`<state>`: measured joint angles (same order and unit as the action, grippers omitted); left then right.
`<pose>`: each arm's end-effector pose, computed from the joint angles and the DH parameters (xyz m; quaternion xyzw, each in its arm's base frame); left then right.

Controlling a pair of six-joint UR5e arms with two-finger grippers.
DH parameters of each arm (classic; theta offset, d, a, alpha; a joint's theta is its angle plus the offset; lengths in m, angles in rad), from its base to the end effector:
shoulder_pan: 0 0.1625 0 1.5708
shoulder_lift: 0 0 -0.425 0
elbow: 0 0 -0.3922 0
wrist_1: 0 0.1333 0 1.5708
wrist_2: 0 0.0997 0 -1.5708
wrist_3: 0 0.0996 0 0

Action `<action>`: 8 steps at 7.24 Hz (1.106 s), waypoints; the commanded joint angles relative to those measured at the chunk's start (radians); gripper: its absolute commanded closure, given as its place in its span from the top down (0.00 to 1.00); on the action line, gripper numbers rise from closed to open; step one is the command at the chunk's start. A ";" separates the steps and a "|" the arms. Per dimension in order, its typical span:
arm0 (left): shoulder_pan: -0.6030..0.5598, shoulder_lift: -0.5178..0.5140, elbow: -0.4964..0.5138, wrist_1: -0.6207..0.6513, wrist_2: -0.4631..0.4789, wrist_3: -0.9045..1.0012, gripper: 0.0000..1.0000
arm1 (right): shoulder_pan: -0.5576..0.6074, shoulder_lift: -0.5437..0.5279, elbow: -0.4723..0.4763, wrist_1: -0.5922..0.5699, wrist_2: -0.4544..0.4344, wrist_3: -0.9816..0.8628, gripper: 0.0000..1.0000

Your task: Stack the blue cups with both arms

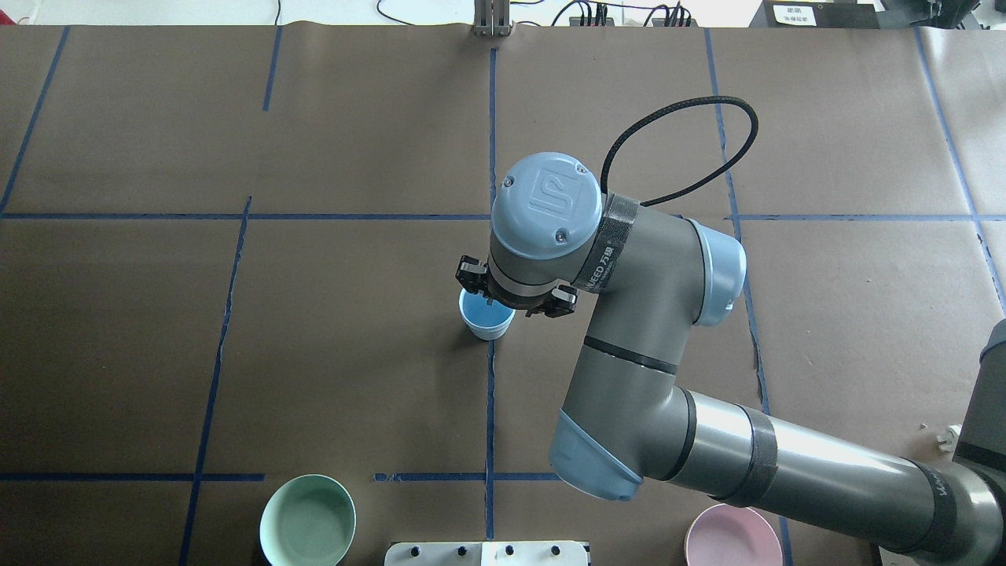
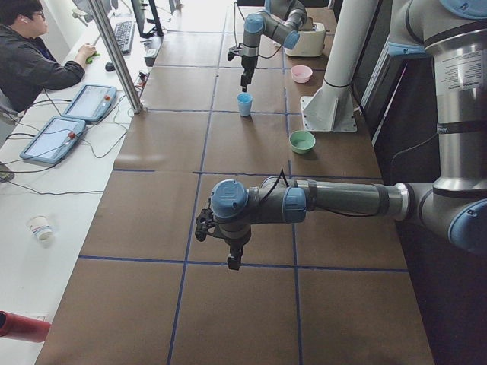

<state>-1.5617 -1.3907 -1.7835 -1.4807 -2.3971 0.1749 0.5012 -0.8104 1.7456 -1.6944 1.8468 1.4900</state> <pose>-0.0563 -0.4120 0.6409 0.0070 0.4021 0.0726 0.9127 -0.5312 -0.4121 0.1485 -0.0089 -0.4108 0.1368 0.9014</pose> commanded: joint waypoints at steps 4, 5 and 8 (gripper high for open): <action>0.002 -0.004 0.007 0.000 0.006 0.005 1.00 | 0.488 -0.313 -0.001 0.002 0.383 -0.807 1.00; 0.002 -0.004 0.006 0.000 0.007 0.008 1.00 | 0.585 -0.407 -0.001 0.002 0.428 -1.011 1.00; 0.002 -0.002 0.004 0.000 0.009 0.006 1.00 | 0.825 -0.660 0.005 0.006 0.483 -1.461 1.00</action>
<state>-1.5600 -1.3934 -1.7779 -1.4803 -2.3890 0.1821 1.2245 -1.3673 1.7482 -1.6893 2.3084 0.2148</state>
